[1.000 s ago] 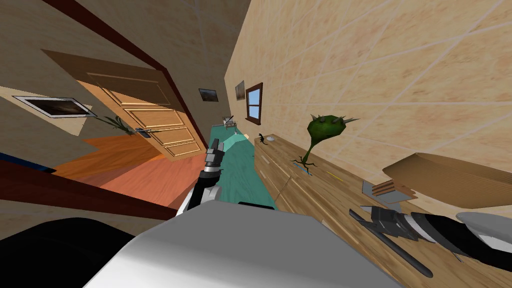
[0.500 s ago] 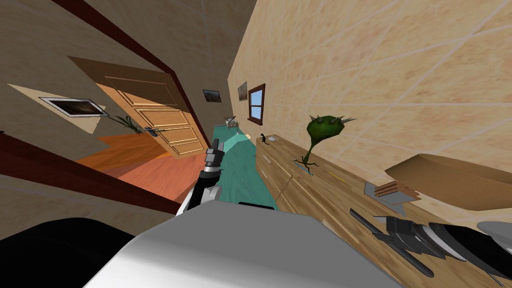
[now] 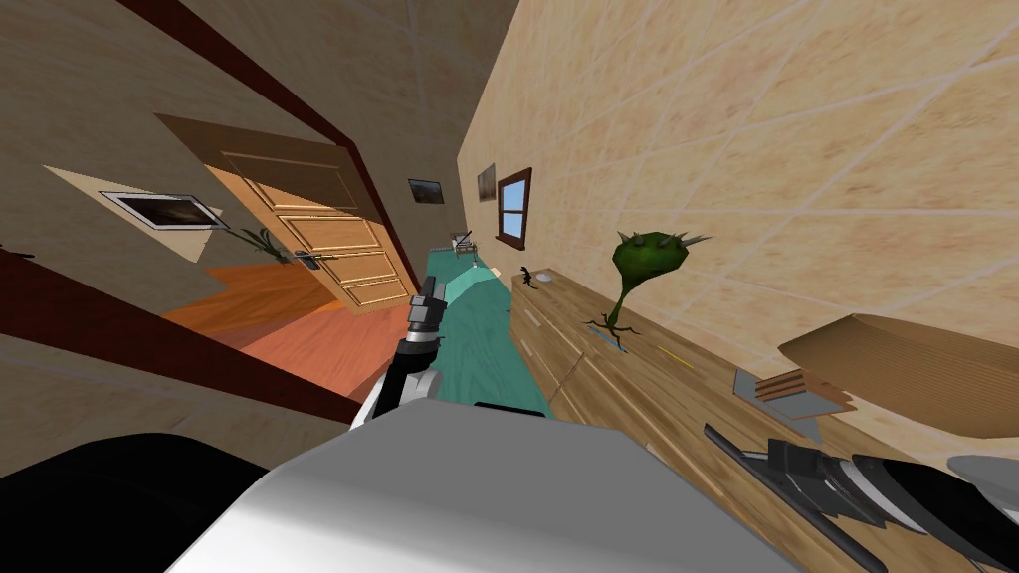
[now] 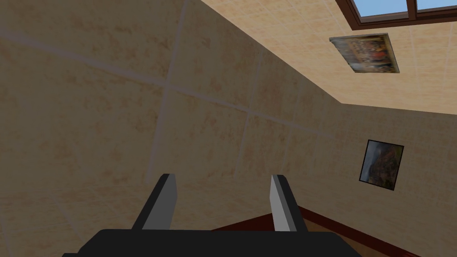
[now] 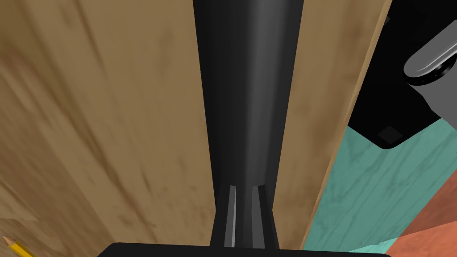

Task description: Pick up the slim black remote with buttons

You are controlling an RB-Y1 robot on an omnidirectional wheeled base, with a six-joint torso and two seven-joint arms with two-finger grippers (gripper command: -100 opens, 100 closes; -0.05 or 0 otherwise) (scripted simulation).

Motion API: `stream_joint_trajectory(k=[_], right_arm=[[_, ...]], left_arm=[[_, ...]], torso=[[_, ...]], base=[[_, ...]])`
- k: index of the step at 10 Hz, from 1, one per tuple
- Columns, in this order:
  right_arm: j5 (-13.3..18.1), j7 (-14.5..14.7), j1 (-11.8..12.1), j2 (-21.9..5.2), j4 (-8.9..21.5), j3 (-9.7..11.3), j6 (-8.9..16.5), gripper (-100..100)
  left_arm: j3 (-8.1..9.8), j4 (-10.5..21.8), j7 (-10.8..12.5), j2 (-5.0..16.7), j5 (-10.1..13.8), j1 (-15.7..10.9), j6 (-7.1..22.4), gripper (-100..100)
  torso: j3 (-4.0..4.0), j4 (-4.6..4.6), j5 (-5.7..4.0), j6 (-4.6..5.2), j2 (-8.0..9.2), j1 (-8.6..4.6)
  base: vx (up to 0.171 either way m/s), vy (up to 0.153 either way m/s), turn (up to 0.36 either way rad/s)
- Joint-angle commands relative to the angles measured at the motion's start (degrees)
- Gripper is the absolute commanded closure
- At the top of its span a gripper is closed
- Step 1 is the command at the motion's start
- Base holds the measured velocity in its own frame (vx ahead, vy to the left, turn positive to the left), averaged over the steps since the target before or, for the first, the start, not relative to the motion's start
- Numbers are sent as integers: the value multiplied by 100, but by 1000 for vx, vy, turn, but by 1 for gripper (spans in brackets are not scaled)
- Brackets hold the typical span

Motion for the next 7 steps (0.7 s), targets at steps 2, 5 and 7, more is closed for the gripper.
stream_joint_trajectory(k=[2, 5, 7], right_arm=[[0, -1, 1, 1, -2, 2, -3, 100], [-41, -60, -37, -182, -52, -37, -102, 100], [-30, -59, -64, -185, -22, -36, -132, 100]], left_arm=[[0, 0, 0, 0, 0, 0, 0, 0], [0, 0, 0, 0, 0, 0, 0, 0], [0, 0, 0, 0, 0, 0, 0, 0]], torso=[[-2, 0, -3, -1, -3, -13], [-3, -1, -5, -1, -6, -20], [5, 3, 2, 4, 8, -14]], base=[[0, 0, 0], [-7, 1, -36], [-25, 2, -53]])
